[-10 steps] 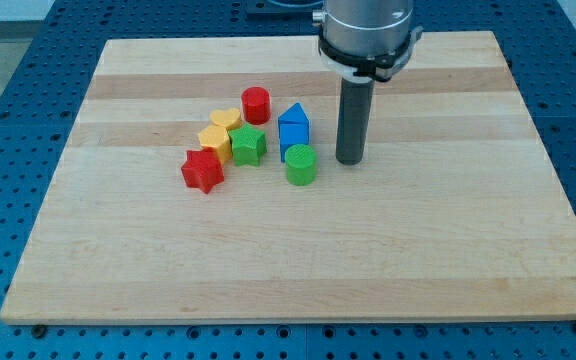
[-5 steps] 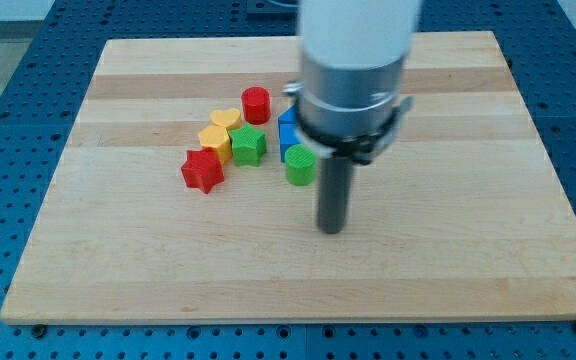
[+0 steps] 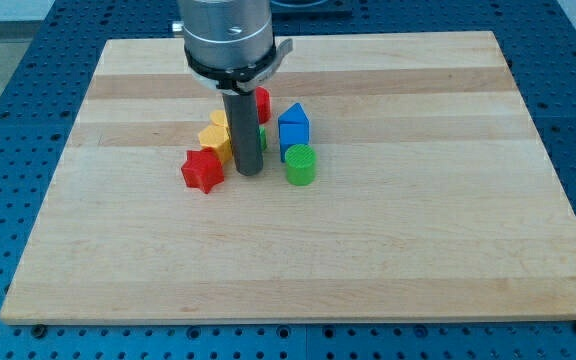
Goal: Move the green star top of the triangle
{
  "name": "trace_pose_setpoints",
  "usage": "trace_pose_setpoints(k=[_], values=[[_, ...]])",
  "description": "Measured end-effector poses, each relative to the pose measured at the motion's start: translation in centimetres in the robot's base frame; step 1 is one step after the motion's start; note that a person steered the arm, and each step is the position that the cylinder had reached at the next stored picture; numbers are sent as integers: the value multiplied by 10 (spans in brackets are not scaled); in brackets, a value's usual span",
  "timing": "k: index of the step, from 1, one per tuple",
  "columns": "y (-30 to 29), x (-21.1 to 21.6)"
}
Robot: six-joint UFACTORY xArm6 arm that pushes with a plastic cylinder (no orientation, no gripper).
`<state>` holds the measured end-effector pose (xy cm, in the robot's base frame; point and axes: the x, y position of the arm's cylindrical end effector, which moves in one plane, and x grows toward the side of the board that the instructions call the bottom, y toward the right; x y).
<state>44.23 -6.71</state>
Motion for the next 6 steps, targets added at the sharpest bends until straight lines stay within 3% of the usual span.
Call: trace_pose_setpoints(k=[2, 6], values=[[-1, -50], [-23, -70]])
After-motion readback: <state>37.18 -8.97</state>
